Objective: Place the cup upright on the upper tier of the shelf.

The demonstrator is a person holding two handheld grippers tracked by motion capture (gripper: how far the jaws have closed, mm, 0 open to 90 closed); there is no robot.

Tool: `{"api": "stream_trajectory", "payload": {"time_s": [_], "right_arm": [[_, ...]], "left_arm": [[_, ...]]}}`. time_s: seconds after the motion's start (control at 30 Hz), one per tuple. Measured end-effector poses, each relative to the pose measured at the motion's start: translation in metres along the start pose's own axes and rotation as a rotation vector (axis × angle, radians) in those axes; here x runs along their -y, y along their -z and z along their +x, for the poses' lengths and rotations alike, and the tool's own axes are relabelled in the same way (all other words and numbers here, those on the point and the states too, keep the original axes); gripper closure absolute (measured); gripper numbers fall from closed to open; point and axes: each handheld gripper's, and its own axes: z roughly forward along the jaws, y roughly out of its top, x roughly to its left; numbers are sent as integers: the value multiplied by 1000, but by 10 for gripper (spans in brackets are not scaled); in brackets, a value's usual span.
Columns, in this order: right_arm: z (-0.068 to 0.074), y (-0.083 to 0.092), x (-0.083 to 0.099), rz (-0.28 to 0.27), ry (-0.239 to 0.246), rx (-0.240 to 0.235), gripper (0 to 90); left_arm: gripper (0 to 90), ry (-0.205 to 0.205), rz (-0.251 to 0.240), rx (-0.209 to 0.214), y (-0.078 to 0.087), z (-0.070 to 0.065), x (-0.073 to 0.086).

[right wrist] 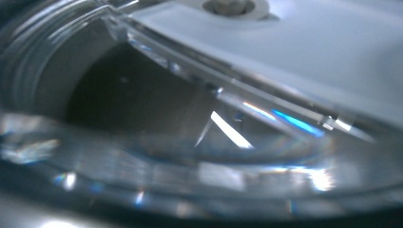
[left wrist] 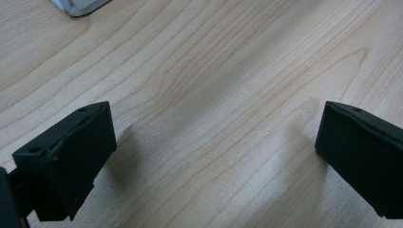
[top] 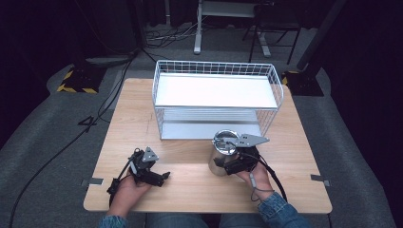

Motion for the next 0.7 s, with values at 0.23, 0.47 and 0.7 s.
{"api": "stream_trajectory", "payload": {"time_s": [0.23,0.47,0.7], "right_arm": [[1,1,-1,1,19,12,27],[3,3,-4,21,26,37,34],[2,10,-12,24,34,40,35]], "left_arm": [[3,-1,0,0,0,0,0],[3,-1,0,1,0,0,0],[3,-5,1,0,0,0,-1]]}}
